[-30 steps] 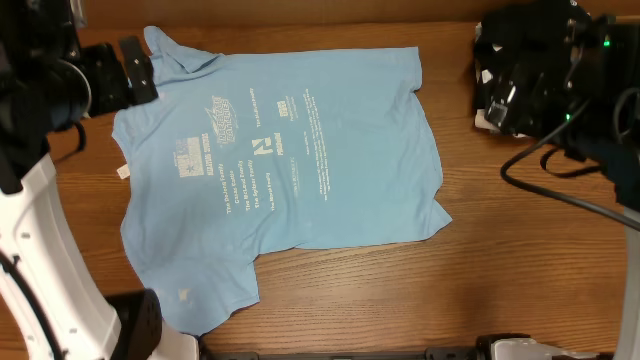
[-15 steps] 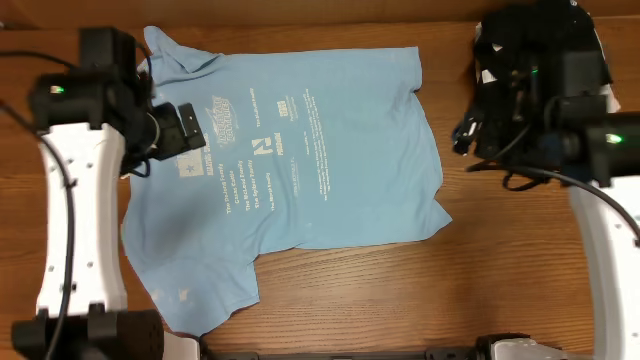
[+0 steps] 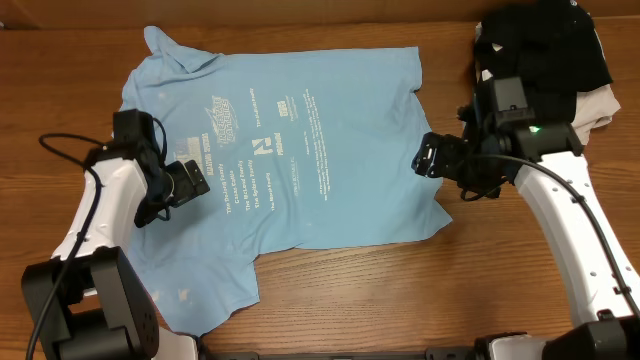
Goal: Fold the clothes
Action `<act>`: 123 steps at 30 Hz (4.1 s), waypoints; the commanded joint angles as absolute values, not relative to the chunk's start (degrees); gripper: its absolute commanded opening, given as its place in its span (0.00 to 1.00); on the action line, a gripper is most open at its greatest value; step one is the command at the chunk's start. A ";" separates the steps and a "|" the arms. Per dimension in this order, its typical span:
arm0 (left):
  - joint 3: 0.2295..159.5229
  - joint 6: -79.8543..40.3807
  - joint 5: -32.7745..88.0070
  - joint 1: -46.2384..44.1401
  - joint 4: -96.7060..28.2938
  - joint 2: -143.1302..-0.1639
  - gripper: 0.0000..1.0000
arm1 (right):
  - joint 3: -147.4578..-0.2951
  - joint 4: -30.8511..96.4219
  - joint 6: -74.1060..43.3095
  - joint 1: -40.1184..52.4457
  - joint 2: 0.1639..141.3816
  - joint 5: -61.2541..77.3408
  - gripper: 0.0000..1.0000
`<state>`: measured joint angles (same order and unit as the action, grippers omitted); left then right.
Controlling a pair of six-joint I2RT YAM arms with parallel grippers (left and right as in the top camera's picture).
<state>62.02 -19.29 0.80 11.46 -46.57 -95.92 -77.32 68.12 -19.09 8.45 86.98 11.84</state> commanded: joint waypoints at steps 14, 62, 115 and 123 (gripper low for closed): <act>58.37 -14.13 -3.38 17.34 -33.87 -106.02 1.00 | -77.19 67.79 -19.16 9.06 87.70 12.53 1.00; 99.18 -26.65 -2.33 14.06 -93.71 -81.84 1.00 | -85.84 75.09 -22.55 9.04 84.03 5.61 1.00; 31.62 -26.83 8.16 14.24 -50.52 -74.26 0.04 | -85.84 72.14 -19.29 9.04 84.95 5.61 1.00; 36.21 -26.22 7.51 14.24 -49.10 -74.24 0.04 | -85.84 72.53 -19.35 9.04 84.95 5.65 1.00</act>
